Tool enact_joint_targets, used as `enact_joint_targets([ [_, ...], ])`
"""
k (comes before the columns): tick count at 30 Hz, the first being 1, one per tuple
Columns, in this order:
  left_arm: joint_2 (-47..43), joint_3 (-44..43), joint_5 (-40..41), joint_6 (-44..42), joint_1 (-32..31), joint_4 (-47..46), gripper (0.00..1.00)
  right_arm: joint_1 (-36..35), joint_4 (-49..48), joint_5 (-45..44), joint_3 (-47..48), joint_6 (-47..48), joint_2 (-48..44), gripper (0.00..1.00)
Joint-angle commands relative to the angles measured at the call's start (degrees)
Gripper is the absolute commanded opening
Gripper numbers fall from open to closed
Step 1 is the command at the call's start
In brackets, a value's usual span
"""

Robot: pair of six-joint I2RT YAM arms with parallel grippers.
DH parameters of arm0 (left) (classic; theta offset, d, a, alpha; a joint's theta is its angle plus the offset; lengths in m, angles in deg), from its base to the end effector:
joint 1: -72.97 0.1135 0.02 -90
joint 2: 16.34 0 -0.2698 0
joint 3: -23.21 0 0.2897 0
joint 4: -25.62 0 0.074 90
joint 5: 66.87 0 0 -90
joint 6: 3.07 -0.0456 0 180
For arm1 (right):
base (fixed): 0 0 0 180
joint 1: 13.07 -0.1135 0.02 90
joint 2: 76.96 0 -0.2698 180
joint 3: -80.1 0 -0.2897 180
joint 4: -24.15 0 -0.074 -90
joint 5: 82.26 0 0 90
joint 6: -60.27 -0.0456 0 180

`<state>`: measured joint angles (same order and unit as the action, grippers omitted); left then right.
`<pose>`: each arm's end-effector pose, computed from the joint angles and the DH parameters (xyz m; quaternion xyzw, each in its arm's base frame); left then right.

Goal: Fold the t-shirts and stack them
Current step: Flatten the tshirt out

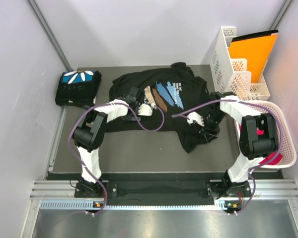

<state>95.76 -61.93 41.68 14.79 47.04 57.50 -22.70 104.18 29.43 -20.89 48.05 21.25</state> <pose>0.4024 -0.1795 0.1318 0.6895 0.6559 0.2468 0.1829 0.3062 0.0691 0.1704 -0.6655 0.7182 0.1996 0.0396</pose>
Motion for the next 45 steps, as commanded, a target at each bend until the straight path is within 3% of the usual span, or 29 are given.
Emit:
enact_joint_targets([
  [1, 0.49, -2.40, 0.44, -0.55, -0.17, -1.20, 0.93, -0.57, 3.12, 3.97, 2.54, 1.15, 1.19, 0.43],
  [8, 1.02, -3.01, 0.44, 0.59, -0.52, -0.94, 0.92, -0.92, 1.28, 3.18, 2.28, 0.54, 3.12, 0.38],
  [11, 0.76, -2.57, 0.61, 0.60, -0.52, -0.85, 0.92, -1.01, -0.39, 2.83, 1.84, -0.52, 3.56, 0.29],
  [15, 0.76, -2.57, 0.53, 0.42, -0.43, -1.03, 0.92, -1.18, -1.19, 2.04, 2.10, -1.66, 3.92, 0.00],
  [21, 1.20, -3.19, 0.26, 0.33, -0.52, -1.03, 0.92, -1.36, -1.10, -0.16, 3.15, -1.67, 0.14, 0.00],
  [31, 1.99, -3.54, 0.09, 0.59, -0.79, -1.38, 0.92, -4.26, -5.84, -6.49, 4.21, 6.68, -21.37, 0.00],
  [43, 2.52, -4.24, 0.00, 0.51, -1.22, -1.82, 0.92, -10.23, -6.20, -14.49, -3.25, 12.14, -25.88, 0.00],
  [45, 2.34, -4.07, 0.00, 0.33, -1.22, -1.99, 0.92, -10.50, -6.55, -15.54, -3.96, 11.52, -25.53, 0.06],
])
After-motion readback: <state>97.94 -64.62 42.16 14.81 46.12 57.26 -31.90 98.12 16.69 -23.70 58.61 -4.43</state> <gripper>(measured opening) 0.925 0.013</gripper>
